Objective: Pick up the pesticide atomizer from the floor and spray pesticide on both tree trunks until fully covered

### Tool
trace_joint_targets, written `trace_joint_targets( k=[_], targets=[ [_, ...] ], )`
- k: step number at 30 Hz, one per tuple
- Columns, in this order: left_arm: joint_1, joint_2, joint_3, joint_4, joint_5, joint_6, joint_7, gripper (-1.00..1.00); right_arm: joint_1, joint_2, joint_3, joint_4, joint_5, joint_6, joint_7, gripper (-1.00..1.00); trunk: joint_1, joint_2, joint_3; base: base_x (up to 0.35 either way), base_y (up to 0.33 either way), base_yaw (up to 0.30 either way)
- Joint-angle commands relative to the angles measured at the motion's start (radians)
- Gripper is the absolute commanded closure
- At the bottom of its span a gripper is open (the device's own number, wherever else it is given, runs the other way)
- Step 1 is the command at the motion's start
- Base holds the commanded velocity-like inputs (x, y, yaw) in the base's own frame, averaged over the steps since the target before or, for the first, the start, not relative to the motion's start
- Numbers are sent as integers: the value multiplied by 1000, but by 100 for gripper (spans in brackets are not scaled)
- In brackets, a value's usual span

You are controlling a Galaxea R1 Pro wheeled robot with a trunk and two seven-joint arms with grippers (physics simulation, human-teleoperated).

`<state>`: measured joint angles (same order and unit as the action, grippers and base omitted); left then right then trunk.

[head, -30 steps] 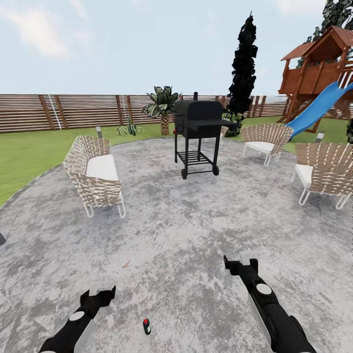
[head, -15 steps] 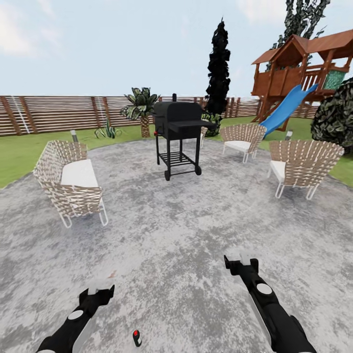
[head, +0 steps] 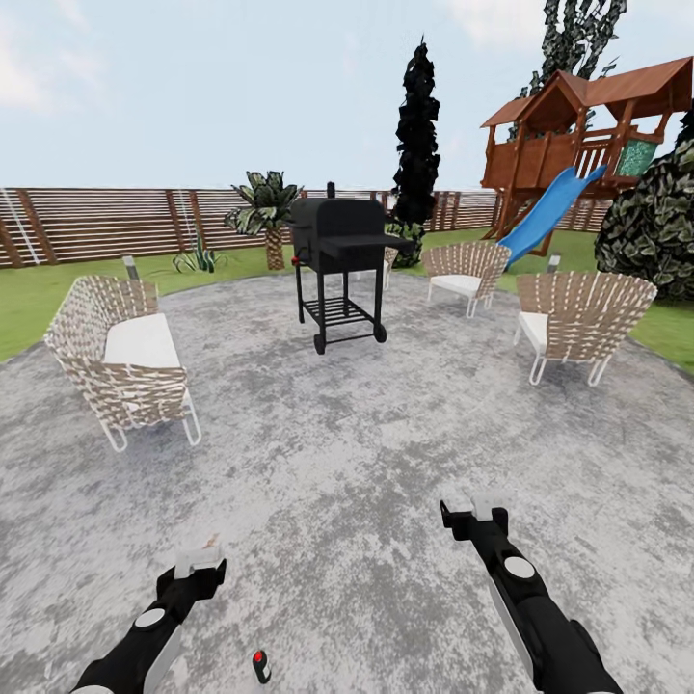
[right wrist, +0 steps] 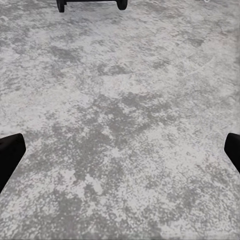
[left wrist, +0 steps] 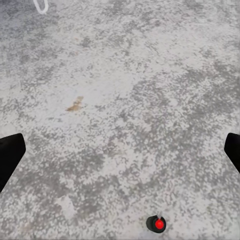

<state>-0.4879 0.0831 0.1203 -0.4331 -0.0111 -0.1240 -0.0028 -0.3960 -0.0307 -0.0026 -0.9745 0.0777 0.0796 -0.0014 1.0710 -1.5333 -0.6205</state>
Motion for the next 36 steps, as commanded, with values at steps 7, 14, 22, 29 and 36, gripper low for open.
trace_joint_targets(
  k=[7,14,22,29,36],
  targets=[
    [-1,0,2,4,-1,-3,0,-100,0,0,0,0,9,6,0,-100,27,-50,-23,0,0,0],
    [-1,1,2,4,-1,-4,0,-100,-1,0,0,2,10,6,0,-100,54,-99,-45,0,0,0],
    [-1,1,2,4,-1,-5,0,-100,0,0,0,4,11,6,0,-100,84,-155,-70,0,0,0],
    [-1,1,2,5,-1,-4,0,-100,0,0,1,4,10,6,0,-100,111,-204,-92,0,0,0],
    [-1,1,2,8,0,-4,0,-100,0,0,1,5,11,5,0,-100,138,-253,-114,0,0,0]
  ],
)
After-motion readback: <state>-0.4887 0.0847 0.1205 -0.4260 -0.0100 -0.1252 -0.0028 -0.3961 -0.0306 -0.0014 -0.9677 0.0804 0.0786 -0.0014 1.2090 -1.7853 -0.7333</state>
